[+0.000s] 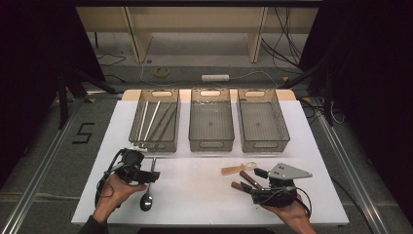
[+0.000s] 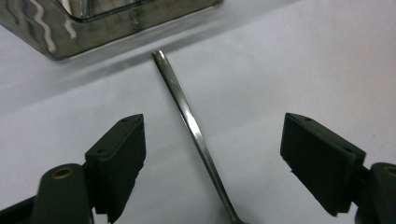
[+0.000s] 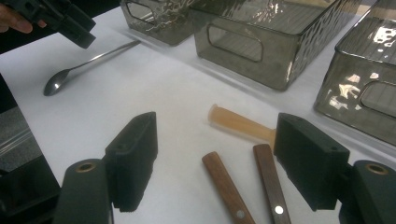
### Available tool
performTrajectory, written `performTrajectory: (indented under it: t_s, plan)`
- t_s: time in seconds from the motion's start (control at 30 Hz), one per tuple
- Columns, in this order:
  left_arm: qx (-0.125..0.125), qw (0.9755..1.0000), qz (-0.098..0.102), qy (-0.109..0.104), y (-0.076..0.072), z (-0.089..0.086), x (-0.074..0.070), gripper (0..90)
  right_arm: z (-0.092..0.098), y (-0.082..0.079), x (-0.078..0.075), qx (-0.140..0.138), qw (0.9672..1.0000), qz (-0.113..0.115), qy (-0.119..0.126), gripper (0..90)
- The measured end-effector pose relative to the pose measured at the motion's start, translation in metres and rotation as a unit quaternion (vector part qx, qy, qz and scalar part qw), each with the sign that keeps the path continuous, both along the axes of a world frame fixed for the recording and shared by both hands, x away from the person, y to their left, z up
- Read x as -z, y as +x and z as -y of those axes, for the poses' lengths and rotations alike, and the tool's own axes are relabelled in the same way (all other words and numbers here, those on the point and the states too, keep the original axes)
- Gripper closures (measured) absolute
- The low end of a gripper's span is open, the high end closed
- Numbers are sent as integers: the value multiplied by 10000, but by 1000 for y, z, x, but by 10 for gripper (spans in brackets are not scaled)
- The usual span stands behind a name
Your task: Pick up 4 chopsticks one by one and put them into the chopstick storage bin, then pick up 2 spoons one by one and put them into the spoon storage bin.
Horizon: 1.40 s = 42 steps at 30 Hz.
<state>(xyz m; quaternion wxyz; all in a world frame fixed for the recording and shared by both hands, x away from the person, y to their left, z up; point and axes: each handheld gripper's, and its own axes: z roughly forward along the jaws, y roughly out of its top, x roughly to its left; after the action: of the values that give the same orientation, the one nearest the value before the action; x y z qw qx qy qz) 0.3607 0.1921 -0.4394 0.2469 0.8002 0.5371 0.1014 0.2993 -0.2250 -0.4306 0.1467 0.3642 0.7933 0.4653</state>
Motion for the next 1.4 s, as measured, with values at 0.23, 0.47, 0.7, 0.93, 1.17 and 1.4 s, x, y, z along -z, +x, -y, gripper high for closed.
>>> performTrajectory:
  t_s: [0.23, 0.47, 0.7, 0.93, 1.17, 1.4]
  plan:
    - [77, 9999, -76, 121, -4, 3, 3, 222, 0, 0, 1, 3, 10000, -3, 7, 315]
    - [124, 9997, -153, 176, -7, 5, 7, 242, 0, 0, 1, -12, 10000, -16, -1, 315]
    - [155, 9994, -192, 243, -11, 5, 10, 227, 0, 0, 1, -26, 10000, -20, -10, 315]
    - [193, 9991, -243, 288, -13, 4, 13, 255, -1, 0, 1, -15, 10000, -2, 1, 315]
    - [348, 9978, -414, 394, -13, 5, 19, 359, -2, 0, 1, -27, 10000, 0, -20, 315]
    - [401, 9970, -506, 431, -12, 6, 23, 436, -1, 1, 1, -24, 10000, -4, -11, 315]
